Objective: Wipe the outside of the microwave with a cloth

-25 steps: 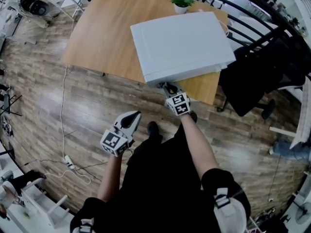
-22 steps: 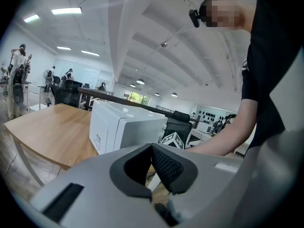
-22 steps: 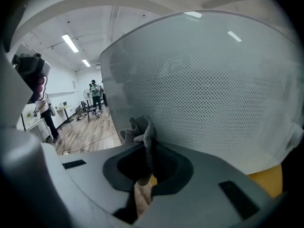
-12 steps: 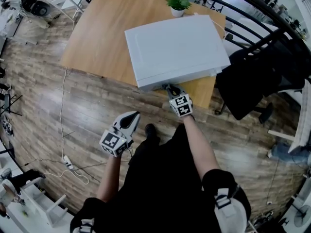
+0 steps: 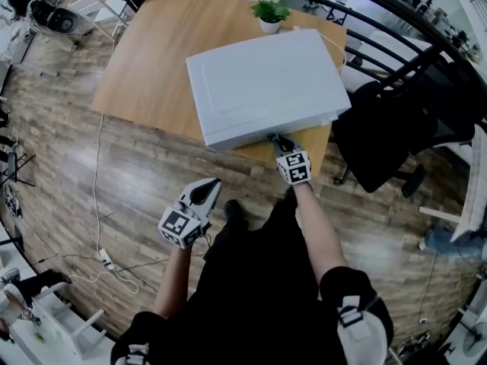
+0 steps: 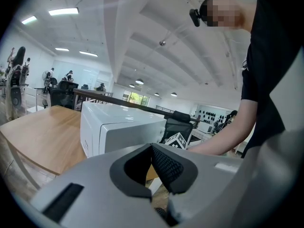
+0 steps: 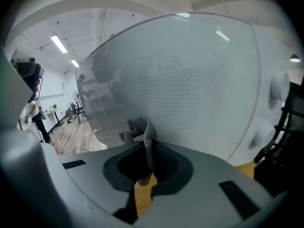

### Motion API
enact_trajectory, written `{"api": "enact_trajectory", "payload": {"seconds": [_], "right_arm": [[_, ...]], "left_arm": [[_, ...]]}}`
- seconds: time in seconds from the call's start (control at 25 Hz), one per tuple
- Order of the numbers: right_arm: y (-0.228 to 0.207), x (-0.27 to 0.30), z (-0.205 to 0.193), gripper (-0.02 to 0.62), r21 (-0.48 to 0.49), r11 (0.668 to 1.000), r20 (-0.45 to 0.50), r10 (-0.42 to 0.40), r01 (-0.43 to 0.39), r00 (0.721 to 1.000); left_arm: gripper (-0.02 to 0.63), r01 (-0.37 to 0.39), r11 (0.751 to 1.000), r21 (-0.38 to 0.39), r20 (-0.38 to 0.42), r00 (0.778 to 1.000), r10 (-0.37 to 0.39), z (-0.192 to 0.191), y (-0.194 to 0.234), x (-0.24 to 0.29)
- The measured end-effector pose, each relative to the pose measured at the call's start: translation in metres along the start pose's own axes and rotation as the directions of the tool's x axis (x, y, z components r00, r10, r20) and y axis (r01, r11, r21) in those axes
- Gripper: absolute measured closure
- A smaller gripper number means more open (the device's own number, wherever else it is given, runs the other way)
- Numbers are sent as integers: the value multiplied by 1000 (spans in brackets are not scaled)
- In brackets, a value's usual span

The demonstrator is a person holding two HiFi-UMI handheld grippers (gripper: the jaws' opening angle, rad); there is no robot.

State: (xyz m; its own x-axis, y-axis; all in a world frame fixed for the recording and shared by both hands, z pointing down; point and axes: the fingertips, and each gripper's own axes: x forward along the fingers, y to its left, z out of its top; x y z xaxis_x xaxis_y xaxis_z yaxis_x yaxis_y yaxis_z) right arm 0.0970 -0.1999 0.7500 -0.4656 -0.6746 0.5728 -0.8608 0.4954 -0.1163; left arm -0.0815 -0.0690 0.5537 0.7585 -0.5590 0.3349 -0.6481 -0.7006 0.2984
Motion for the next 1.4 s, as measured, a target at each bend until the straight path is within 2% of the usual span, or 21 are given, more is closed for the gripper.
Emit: {"api": "enact_trajectory", "payload": {"seconds": [0.32,0.56,0.96,1.4], "right_arm": [[-45,-15,-7,574,43,997,8,-57,57,998],[-74,-24,-11,574,30,997,1,-75,75,997],[-123,-32,-29,574,68,989,-12,-131,131,991],[-142,-22,-51,574,36,990,-70,-132,135,989]], "left_arm": [[603,1,1000,-1,1,1000,-1,4,-10,19],[603,9,1000,-7,-3,1000,-9,5,-24,35],[603,-25,1000,-15,-8,1000,25,0,-28,39],[603,-53,998,-35,-30,998,52,-15,-30,31]]}}
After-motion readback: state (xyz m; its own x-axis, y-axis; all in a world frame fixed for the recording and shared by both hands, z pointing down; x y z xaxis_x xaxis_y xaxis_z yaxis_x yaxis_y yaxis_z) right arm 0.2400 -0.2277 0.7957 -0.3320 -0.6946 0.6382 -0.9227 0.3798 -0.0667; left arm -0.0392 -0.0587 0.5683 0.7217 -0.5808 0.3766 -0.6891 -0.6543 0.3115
